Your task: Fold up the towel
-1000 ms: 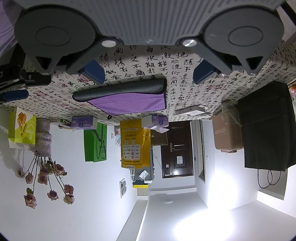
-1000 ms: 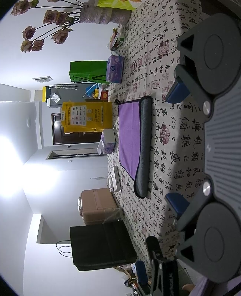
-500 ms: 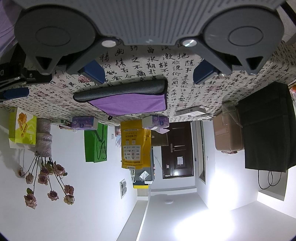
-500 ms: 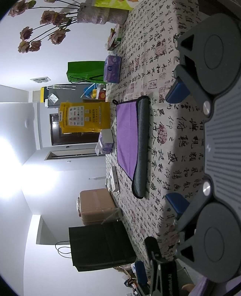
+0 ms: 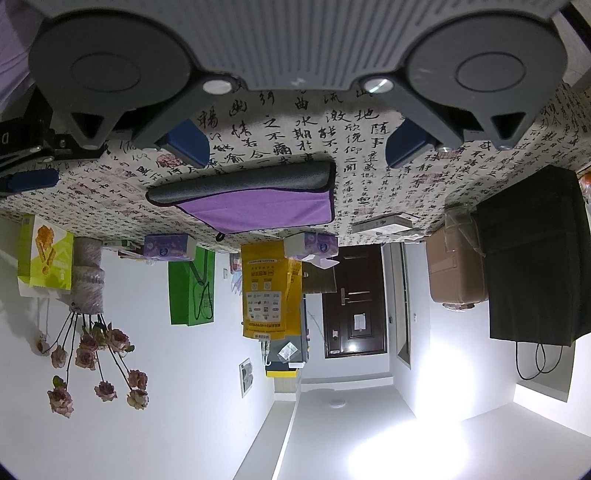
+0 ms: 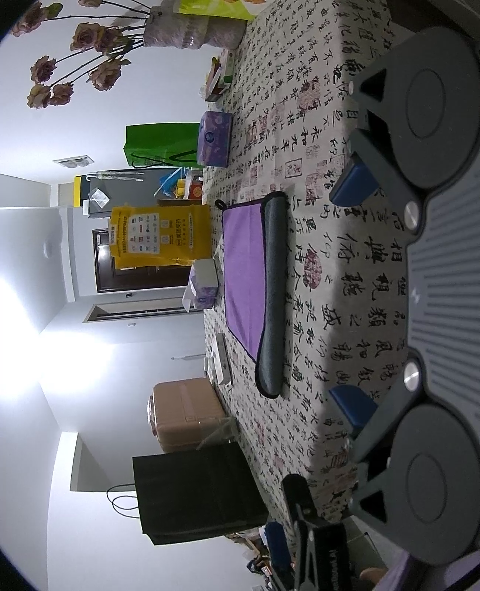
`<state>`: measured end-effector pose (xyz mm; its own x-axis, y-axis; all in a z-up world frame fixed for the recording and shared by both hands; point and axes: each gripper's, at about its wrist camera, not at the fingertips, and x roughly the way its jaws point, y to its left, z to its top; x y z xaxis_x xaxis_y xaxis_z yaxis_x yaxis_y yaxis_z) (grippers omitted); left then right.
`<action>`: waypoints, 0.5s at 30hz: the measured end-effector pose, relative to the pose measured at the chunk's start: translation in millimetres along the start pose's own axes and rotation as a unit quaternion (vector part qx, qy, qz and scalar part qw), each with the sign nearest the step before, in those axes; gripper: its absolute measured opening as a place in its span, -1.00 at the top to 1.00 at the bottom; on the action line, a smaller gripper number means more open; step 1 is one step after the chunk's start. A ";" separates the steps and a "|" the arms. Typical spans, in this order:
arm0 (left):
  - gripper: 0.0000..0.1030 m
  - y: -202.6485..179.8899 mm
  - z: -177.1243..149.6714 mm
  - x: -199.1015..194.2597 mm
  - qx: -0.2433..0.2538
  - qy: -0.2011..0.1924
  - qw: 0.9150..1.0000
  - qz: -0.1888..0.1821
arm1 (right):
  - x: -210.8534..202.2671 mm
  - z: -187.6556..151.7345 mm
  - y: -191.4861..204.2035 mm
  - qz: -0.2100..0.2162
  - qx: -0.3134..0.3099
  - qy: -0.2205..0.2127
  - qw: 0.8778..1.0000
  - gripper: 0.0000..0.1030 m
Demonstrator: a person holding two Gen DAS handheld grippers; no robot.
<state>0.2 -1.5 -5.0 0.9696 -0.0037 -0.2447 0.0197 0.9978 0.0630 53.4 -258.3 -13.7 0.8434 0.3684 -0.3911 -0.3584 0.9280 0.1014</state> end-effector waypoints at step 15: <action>-1.00 0.9 1.3 0.8 0.000 -0.004 1.000 0.005 | 0.2 3.4 3.7 0.001 -0.005 -0.007 1.000 -1.00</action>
<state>1.3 -0.7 -3.9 0.9715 0.0050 -0.2370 0.0108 0.9978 0.0652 53.6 -254.6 -10.3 0.8482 0.3709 -0.3782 -0.3641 0.9268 0.0923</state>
